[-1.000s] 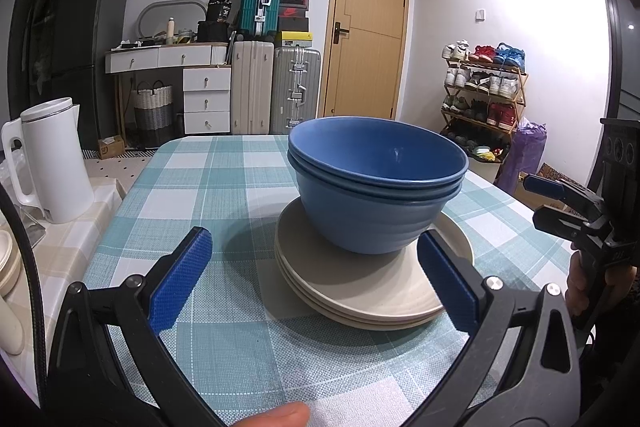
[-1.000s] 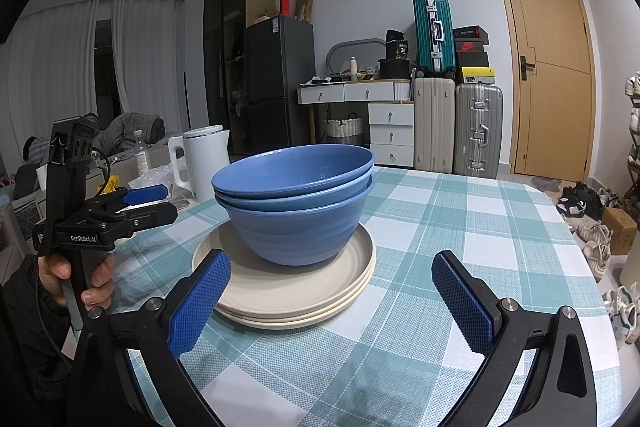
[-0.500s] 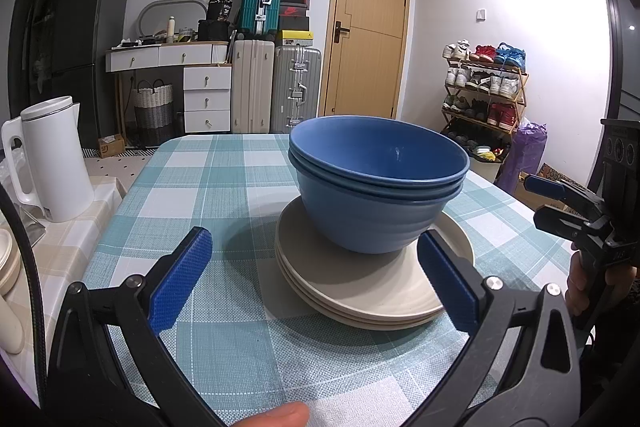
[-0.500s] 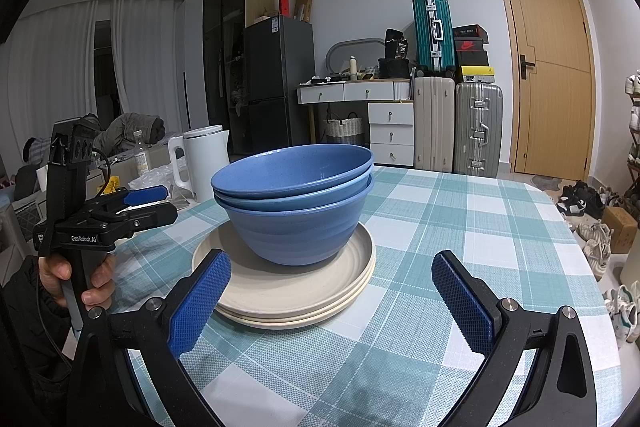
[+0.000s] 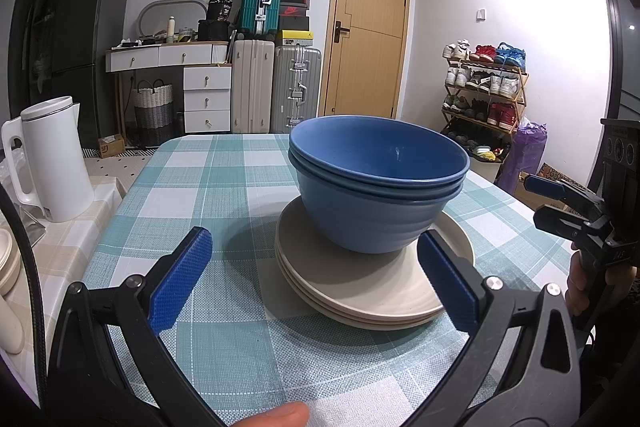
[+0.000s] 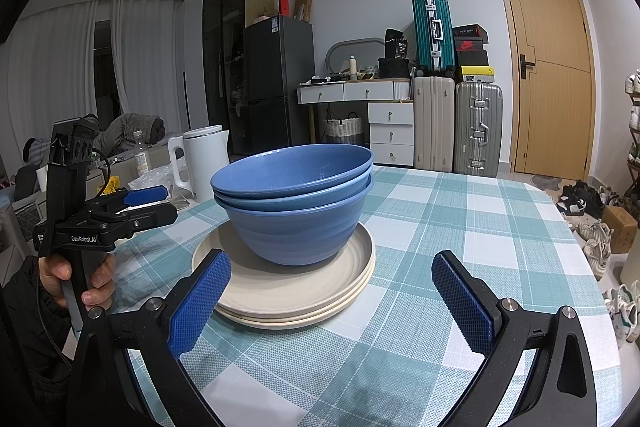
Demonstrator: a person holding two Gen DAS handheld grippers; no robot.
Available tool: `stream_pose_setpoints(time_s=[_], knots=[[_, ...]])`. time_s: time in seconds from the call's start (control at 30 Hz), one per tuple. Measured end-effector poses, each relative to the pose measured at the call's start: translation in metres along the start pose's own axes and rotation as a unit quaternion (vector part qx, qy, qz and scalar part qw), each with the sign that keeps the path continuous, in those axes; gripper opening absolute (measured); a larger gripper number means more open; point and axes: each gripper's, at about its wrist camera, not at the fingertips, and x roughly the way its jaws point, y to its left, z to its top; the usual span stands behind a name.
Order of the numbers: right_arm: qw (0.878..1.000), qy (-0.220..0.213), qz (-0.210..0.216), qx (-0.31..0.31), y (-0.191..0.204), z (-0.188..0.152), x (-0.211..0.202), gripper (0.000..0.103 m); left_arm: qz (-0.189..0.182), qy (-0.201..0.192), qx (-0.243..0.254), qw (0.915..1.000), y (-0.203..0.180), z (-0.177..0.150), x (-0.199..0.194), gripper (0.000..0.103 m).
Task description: Organize plates and bowls
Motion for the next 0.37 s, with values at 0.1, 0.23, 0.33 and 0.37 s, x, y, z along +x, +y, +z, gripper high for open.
stream_pose_setpoints(time_s=[0.1, 0.23, 0.33, 0.37], knots=[[1.000, 0.000, 0.000, 0.000, 0.0000, 0.0000, 0.0000, 0.103, 0.000, 0.000, 0.000, 1.0000, -0.0001, 0.0001, 0.0001, 0.102], [1.000, 0.000, 0.000, 0.000, -0.0001, 0.0001, 0.0001, 0.103, -0.001, -0.001, 0.000, 1.0000, -0.0004, -0.0010, -0.0001, 0.102], [1.000, 0.000, 0.000, 0.000, 0.0000, 0.0001, 0.0000, 0.103, -0.002, -0.001, 0.000, 1.0000, -0.0008, -0.0033, -0.0003, 0.102], [1.000, 0.000, 0.000, 0.000, -0.0002, 0.0001, 0.0001, 0.103, -0.001, -0.001, 0.000, 1.0000, -0.0008, -0.0035, -0.0004, 0.102]])
